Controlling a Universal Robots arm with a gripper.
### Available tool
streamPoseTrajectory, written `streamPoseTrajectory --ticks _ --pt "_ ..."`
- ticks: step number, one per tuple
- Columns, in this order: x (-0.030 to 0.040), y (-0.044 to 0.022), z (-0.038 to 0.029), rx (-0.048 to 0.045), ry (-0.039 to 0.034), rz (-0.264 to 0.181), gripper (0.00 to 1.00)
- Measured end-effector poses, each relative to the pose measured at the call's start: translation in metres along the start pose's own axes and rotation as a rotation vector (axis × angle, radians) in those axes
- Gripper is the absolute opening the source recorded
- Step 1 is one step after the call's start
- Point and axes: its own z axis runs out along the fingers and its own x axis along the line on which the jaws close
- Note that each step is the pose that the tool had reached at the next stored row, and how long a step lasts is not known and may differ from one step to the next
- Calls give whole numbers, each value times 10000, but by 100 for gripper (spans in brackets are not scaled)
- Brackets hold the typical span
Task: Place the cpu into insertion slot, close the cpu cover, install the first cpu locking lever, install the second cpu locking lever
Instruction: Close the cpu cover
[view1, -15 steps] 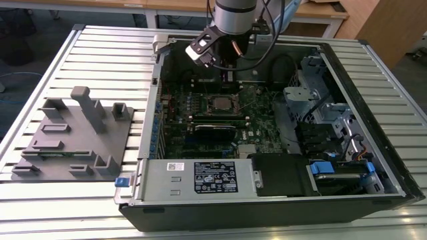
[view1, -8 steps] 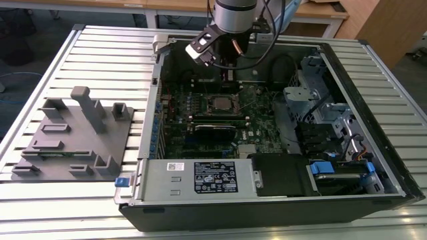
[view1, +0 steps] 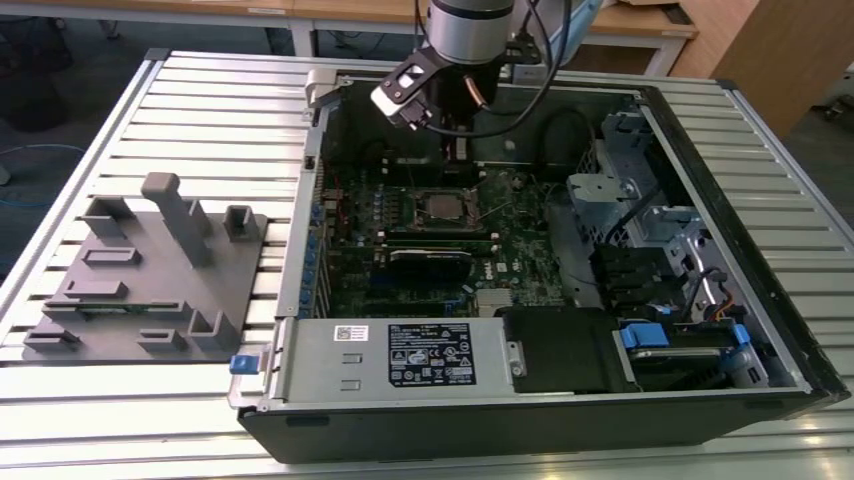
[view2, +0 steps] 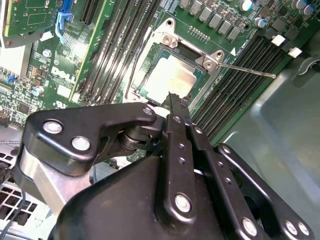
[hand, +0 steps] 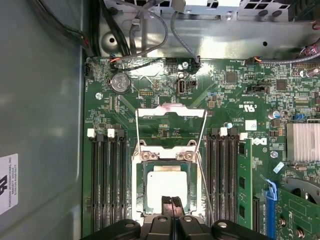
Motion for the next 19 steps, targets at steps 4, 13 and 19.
streamPoseTrajectory --ticks 4,13,19 --pt "0 0 -20 0 0 0 10" --pt "-1 1 -58 0 1 0 10" --pt "-2 2 -68 0 1 0 10"
